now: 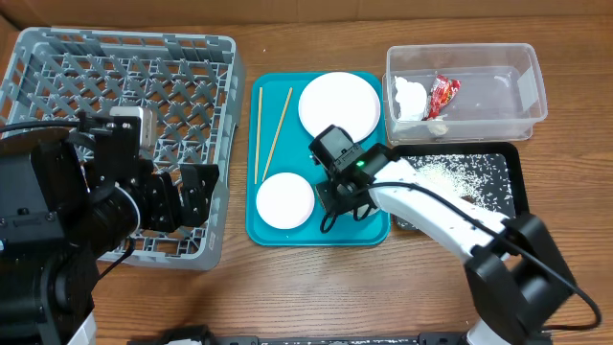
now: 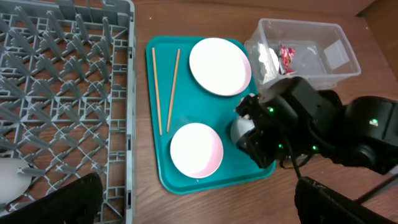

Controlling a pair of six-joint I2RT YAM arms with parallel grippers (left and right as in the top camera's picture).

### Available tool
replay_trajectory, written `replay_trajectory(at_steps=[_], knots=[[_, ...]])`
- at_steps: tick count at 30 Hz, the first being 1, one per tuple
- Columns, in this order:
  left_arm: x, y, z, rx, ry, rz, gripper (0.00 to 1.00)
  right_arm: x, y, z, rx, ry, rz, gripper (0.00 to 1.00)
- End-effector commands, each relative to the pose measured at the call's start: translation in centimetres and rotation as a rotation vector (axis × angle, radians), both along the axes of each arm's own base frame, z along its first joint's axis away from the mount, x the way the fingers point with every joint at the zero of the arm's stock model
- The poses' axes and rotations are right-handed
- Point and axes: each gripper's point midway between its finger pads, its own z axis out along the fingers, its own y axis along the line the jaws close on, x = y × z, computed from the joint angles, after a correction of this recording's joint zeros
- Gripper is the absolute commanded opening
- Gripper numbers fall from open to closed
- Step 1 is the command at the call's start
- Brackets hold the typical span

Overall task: Sort waste into correct bins and load items into the dishwasher
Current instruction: 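Set the empty grey bowl back on the teal tray with the right gripper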

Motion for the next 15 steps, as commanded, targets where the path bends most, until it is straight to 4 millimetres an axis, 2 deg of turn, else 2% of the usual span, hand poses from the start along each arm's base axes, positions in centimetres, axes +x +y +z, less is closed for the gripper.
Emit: replay_trajectory(at_steps=[1, 6, 9, 12, 14, 15], knots=[[-0.2, -0.4, 0.1, 0.010, -0.008, -0.035, 1.00, 1.4, 0.0, 3.0, 0.021, -0.081, -0.031, 0.47], [0.1, -0.4, -0.3, 0.014, 0.003, -0.044, 0.96, 3.2, 0.5, 10.6, 0.160, -0.226, -0.093, 0.69], [0.5, -0.6, -1.2, 0.028, 0.029, -0.065, 0.95, 4.8, -0.9, 16.0, 0.260, -0.325, -0.188, 0.72], [1.2, -1.0, -2.6, 0.023, 0.084, -0.088, 0.95, 6.1, -3.5, 20.4, 0.344, -0.400, -0.295, 0.72], [2.7, -2.3, -4.8, 0.019, 0.146, -0.135, 0.90, 6.8, -7.4, 23.6, 0.415, -0.455, -0.438, 0.70], [3.4, -2.6, -5.6, 0.022, 0.168, -0.131, 0.86, 6.9, -8.2, 24.1, 0.427, -0.461, -0.467, 0.70]])
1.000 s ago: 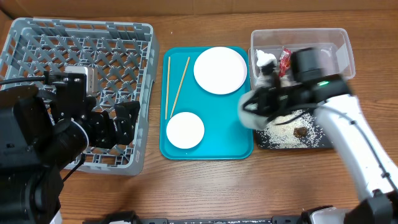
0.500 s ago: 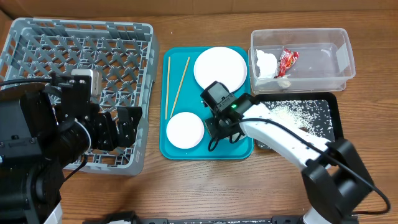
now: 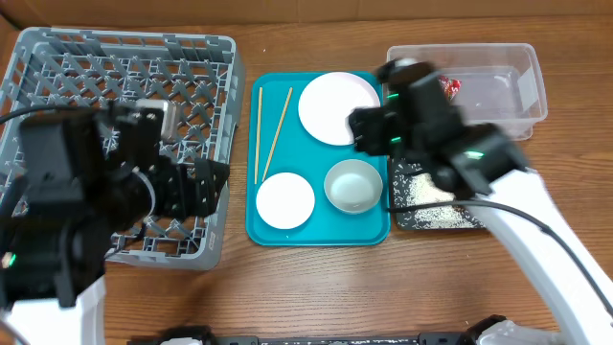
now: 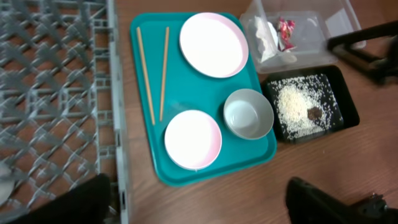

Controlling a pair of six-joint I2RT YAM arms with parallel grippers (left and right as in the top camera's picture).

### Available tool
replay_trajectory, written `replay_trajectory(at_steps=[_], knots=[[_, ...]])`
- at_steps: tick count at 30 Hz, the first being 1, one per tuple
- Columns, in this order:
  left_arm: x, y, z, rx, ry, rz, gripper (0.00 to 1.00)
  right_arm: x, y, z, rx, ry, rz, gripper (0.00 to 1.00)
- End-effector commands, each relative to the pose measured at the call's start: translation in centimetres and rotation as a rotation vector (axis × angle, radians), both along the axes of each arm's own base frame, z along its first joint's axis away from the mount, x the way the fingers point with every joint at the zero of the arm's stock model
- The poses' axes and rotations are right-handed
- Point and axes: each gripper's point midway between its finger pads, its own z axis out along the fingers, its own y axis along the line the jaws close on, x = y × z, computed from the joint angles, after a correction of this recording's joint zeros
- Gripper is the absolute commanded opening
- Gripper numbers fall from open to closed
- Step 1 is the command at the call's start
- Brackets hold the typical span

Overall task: Sort waste into correct bins and load items into the dishwasher
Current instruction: 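Set the empty grey bowl back on the teal tray with the right gripper, then reach the left gripper to the chopsticks on the teal tray and grasp them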

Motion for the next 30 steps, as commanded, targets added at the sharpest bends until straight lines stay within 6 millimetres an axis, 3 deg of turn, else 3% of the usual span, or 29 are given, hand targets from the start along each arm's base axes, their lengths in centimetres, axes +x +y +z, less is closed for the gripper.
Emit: replay_trajectory(at_steps=[1, 5, 8, 15, 21, 27, 30], knots=[[3.1, -1.6, -4.2, 0.031, 0.118, -0.006, 0.84, 0.4, -4.1, 3.4, 0.128, -0.026, -0.147, 0.70], [6.8, -1.7, -7.8, 0.175, 0.184, 0.084, 0.86, -0.1, -4.9, 3.6, 0.187, 0.013, -0.136, 0.72], [10.3, -2.9, -10.7, 0.268, 0.194, 0.077, 0.87, -0.4, -5.2, 2.8, 0.175, 0.048, -0.139, 0.78], [16.8, -6.1, -20.3, 0.294, 0.298, 0.050, 0.71, -1.1, -5.4, 2.0, 0.157, 0.091, -0.143, 0.79], [19.9, -7.8, -26.7, 0.270, 0.337, 0.024, 0.55, -1.5, -5.5, 1.4, 0.146, 0.120, -0.146, 0.78], [21.6, -8.2, -30.9, 0.282, 0.343, 0.025, 0.53, -1.7, -5.5, 1.2, 0.143, 0.127, -0.146, 0.77], [21.8, -8.0, -32.8, 0.299, 0.361, 0.033, 0.45, -1.7, -5.6, 1.2, 0.142, 0.130, -0.147, 0.77]])
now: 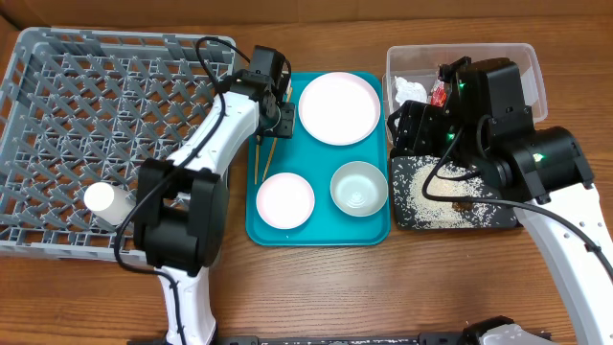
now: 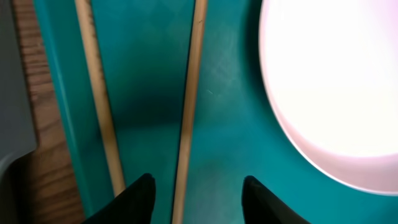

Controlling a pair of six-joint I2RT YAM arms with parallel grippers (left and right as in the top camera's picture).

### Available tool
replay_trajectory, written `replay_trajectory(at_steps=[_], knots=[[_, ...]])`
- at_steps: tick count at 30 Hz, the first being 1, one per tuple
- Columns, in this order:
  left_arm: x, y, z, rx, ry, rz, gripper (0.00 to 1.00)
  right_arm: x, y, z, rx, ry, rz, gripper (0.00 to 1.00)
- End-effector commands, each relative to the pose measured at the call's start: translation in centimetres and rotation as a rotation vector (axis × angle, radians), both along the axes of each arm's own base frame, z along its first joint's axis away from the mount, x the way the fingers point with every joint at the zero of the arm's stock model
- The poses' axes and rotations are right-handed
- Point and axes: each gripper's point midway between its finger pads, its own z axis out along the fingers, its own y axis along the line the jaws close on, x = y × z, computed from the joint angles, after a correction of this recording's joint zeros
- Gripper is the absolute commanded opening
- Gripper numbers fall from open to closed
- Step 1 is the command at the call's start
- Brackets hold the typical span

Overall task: Sort waste into correct bins and load items into the dishwasher
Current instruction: 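Reach the left gripper to the chopsticks on the teal tray and grasp them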

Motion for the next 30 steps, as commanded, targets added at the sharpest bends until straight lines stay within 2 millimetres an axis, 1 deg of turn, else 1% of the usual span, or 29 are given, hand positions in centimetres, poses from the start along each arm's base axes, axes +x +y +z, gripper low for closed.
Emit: replay_trajectory(at_steps=[1, 2, 3, 6, 9, 11, 12, 14, 16, 20, 21, 22, 24, 26, 28, 30], knots=[[-0.1, 0.0, -2.9, 0.022, 0.044, 0.012, 0.45, 0.0, 0.1, 0.3, 0.008, -0.003, 0.000, 0.78], [-0.4, 0.1, -4.0, 0.028, 0.068, 0.012, 0.43, 0.0, 0.1, 0.3, 0.007, -0.001, 0.000, 0.77], [-0.5, 0.1, -4.4, 0.031, 0.077, 0.012, 0.38, 0.0, 0.1, 0.3, 0.007, -0.001, 0.000, 0.77], [-0.9, 0.2, -5.4, 0.039, 0.104, 0.012, 0.29, 0.0, 0.1, 0.3, 0.008, -0.002, 0.000, 0.77], [-1.3, 0.4, -5.7, 0.045, 0.124, 0.011, 0.04, 0.0, 0.1, 0.3, 0.007, -0.001, 0.000, 0.77], [-1.3, 0.4, -5.1, 0.045, 0.125, 0.013, 0.04, 0.0, 0.1, 0.3, 0.007, -0.001, 0.000, 0.77], [-1.2, 0.5, -4.3, 0.045, 0.124, 0.015, 0.04, 0.0, 0.1, 0.3, 0.007, -0.001, 0.000, 0.77], [-0.7, 0.6, -2.4, 0.040, 0.110, 0.021, 0.04, 0.0, 0.1, 0.3, 0.007, -0.001, 0.000, 0.77], [-0.1, 0.9, 0.3, 0.036, 0.086, 0.030, 0.04, 0.0, 0.1, 0.3, 0.007, -0.001, 0.000, 0.77], [1.5, 1.7, 7.7, 0.007, -0.013, 0.056, 0.04, 0.0, 0.1, 0.3, 0.007, 0.000, 0.000, 0.77], [1.7, 2.1, 9.9, -0.001, -0.046, 0.062, 0.04, 0.0, 0.1, 0.3, 0.007, 0.000, 0.000, 0.77], [1.7, 2.5, 11.7, -0.002, -0.071, 0.067, 0.04, 0.0, 0.1, 0.3, 0.007, 0.000, 0.000, 0.77], [1.0, 3.6, 14.9, 0.007, -0.108, 0.079, 0.04, 0.0, 0.1, 0.3, 0.007, 0.000, 0.000, 0.77], [-0.2, 5.4, 17.0, 0.056, -0.120, 0.114, 0.04, 0.0, 0.1, 0.3, 0.007, 0.000, 0.000, 0.77], [-2.1, 8.1, 18.1, 0.146, -0.101, 0.169, 0.04, 0.0, 0.1, 0.3, 0.007, 0.000, 0.000, 0.77], [-4.0, 10.9, 18.5, 0.237, -0.057, 0.260, 0.04, 0.0, 0.1, 0.3, 0.007, 0.000, 0.000, 0.77]])
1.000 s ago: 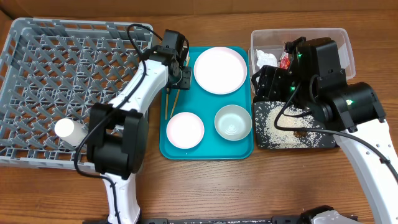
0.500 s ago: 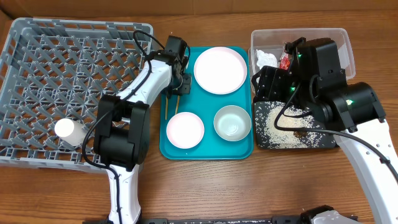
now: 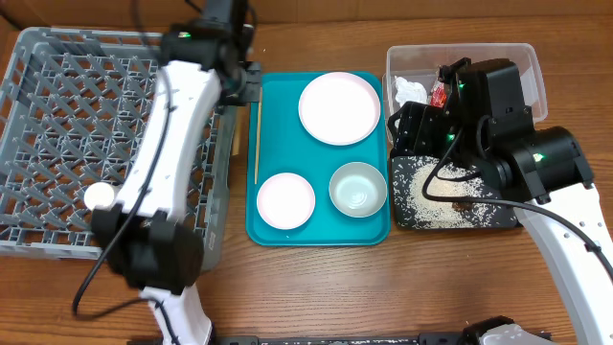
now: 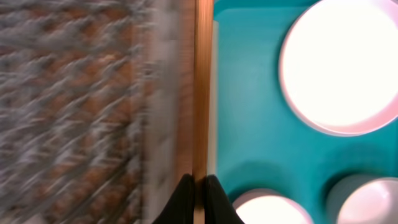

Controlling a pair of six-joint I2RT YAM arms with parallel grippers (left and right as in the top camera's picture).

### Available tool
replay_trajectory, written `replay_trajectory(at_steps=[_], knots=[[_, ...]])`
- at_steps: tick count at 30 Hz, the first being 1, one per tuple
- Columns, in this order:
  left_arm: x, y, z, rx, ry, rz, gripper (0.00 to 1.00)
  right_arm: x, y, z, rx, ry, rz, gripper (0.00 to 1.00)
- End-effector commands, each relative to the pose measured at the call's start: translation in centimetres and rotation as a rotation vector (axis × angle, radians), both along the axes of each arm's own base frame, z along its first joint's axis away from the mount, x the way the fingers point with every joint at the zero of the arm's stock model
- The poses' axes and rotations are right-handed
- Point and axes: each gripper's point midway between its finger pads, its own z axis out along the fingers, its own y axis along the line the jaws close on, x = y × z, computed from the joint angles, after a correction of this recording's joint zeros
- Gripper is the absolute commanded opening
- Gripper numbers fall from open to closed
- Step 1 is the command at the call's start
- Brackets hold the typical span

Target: Sort waste into correct bins and load items into the dishwasher

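A wooden chopstick (image 4: 201, 93) is pinched between the fingertips of my left gripper (image 4: 199, 186), which is shut on it. It hangs over the gap between the grey dish rack (image 4: 74, 93) and the teal tray (image 4: 249, 143). From overhead, the left gripper (image 3: 243, 88) sits at the tray's top left corner, and a single chopstick (image 3: 256, 144) shows along the tray's left side. The tray (image 3: 321, 230) also carries a large plate (image 3: 338, 107), a small plate (image 3: 285, 198) and a grey bowl (image 3: 357, 187). My right gripper (image 3: 407, 126) hovers by the bins, its jaws unclear.
The dish rack (image 3: 57, 57) fills the left side and holds a white cup (image 3: 99, 196). A clear bin (image 3: 498, 67) with wrappers stands at the back right. In front of it a black tray (image 3: 498, 216) holds rice. My left arm stretches across the rack's right edge.
My left gripper was open low over the tray, straddling the right-hand chopstick. Now it is shut on a chopstick, higher up and at the tray's left edge by the rack. The right arm has not moved.
First my right gripper was down on the tray with the grey bowl, and the left arm was over the rack. Then the bowl stood free on the tray and the right arm was near the bins. Later the left gripper was at the chopsticks, and now it holds one.
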Motion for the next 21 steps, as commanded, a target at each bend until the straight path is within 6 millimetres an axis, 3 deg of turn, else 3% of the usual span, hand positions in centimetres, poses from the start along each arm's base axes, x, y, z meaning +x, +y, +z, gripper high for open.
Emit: replay_trajectory(at_steps=[1, 5, 13, 21], knots=[[-2.4, 5.5, 2.0, 0.176, 0.012, 0.161, 0.04, 0.1, 0.1, 0.4, 0.010, -0.010, -0.001, 0.77], [-3.4, 7.5, 0.2, 0.194, 0.088, 0.168, 0.04, 0.2, 0.1, 0.4, 0.010, -0.010, -0.001, 0.77], [-2.9, 7.4, -6.4, 0.195, 0.144, 0.026, 0.04, 0.2, 0.1, 0.5, 0.011, -0.013, -0.001, 0.77], [-2.1, 7.9, -9.3, 0.234, 0.120, -0.014, 0.04, 0.2, 0.1, 0.5, 0.011, -0.014, -0.001, 0.77]])
